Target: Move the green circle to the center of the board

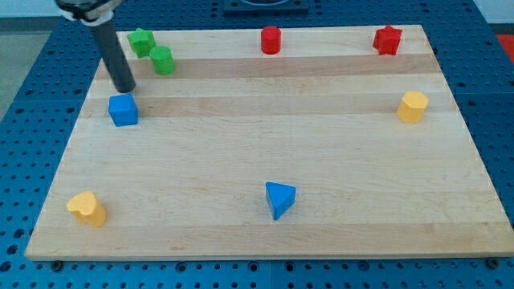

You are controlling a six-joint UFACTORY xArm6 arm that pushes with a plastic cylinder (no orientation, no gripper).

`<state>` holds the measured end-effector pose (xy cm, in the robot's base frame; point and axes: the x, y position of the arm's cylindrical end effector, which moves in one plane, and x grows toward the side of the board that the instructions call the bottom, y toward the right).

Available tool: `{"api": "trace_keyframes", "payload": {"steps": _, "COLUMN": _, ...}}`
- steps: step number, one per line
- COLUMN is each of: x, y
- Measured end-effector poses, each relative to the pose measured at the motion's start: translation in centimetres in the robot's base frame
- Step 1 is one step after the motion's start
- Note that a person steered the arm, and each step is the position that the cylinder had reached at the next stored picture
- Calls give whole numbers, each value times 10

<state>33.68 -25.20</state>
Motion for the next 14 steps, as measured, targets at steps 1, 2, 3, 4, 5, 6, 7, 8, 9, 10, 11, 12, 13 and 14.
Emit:
{"api": "trace_keyframes", "payload": {"steps": 1, "x": -18, "y": -14}}
{"api": "trace_keyframes", "payload": {"steps": 2, "x": -42, "y": -14}}
{"api": "trace_keyframes", "payload": {"steps": 3, "x": -52, "y": -12}}
{"api": "trace_keyframes", "payload": {"steps": 4, "x": -52, "y": 4}}
{"api": "trace_keyframes", "payload": {"steps": 5, "x": -57, "y": 21}}
{"api": "trace_keyframes", "payload": {"steps": 6, "x": -64, "y": 33}}
{"api": "trace_keyframes", "payload": {"steps": 7, "x": -65, "y": 52}}
{"api": "trace_keyframes", "payload": {"steps": 8, "x": -65, "y": 72}}
{"api": "trace_keyframes", "payload": {"steps": 9, "x": -65, "y": 93}}
{"api": "trace_keyframes", "payload": {"steps": 10, "x": -63, "y": 112}}
{"api": "trace_keyframes", "payload": {"steps": 11, "x": -55, "y": 130}}
{"api": "trace_keyframes", "payload": {"steps": 12, "x": -43, "y": 149}}
{"api": "trace_keyframes", "payload": {"steps": 13, "x": -29, "y": 161}}
{"api": "trace_keyframes", "payload": {"steps": 14, "x": -11, "y": 163}}
